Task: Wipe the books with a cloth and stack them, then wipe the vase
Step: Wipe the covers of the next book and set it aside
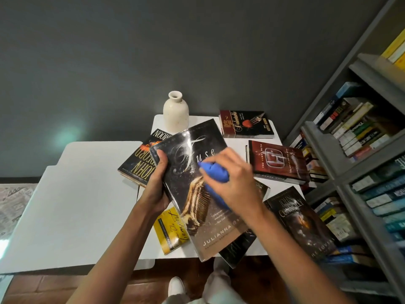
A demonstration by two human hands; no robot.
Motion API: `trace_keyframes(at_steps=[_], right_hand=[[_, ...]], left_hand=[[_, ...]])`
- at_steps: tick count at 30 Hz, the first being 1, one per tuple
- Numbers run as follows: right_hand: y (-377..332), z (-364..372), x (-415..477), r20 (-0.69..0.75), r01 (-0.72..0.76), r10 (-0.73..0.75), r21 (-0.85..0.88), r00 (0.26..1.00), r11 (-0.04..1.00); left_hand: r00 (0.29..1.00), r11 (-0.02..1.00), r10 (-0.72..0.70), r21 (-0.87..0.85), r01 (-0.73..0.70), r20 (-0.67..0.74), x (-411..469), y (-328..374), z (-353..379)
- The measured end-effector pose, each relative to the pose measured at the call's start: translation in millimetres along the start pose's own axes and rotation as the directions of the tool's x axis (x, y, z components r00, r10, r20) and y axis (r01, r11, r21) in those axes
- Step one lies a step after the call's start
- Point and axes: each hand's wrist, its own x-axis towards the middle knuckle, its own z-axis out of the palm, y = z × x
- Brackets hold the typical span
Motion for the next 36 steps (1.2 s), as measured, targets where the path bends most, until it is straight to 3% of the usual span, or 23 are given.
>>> trace_keyframes(at_steps=[3, 6, 8, 12, 14, 19, 25, 30, 34, 36], right_hand=[[0, 2, -16, 0.105, 0.025, -0.030, 0.047, 0.994, 0.999], [18, -9, 7, -0.075, -0.117, 0.119, 0.024, 0.990, 0.993], [19, -12, 16, -0.156, -0.130, 0.131, 0.018, 0.979, 0.991], [-8, 2, -14, 0.074, 0.019, -0.020, 0.012, 0.997, 1.000], [-8, 4, -20, 0.124, 0.038, -0.042, 0.030, 0.991, 0.999], [13, -11, 10, -0.121, -0.126, 0.126, 0.006, 0.985, 0.992], [-7, 1, -22, 0.109, 0.000, 0.000, -0.003, 0.994, 1.000], [7, -7, 5, -0.089, -0.138, 0.137, 0.000, 0.987, 0.990], [-17, 2, -12, 0.102, -0.001, 0.007, -0.060, 0.995, 0.998], [-13, 2, -9, 0.122, -0.005, 0.010, -0.047, 0.992, 0.999]], left_hand=[[0.999, 0.999, -0.025, 0.023, 0.025, 0.022, -2, 2, -4], [0.998, 0.999, -0.044, 0.026, 0.043, 0.034, -5, 2, -2], [0.999, 0.999, -0.035, 0.009, 0.034, 0.040, -5, 1, 1], [0.999, 0.999, -0.042, 0.033, 0.041, 0.029, -2, 4, 2], [0.997, 0.997, -0.054, 0.066, 0.051, 0.047, -2, 6, 1], [0.998, 0.997, -0.028, 0.068, 0.024, 0.061, -3, 4, 6], [0.997, 0.994, -0.046, 0.100, 0.040, 0.063, 0, 5, 9], [0.999, 0.994, -0.018, 0.107, 0.015, 0.028, 2, 3, 11], [0.999, 0.988, -0.026, 0.152, 0.019, 0.040, 0, 6, 14], [0.999, 0.984, -0.032, 0.178, 0.027, 0.023, 0, 6, 12]])
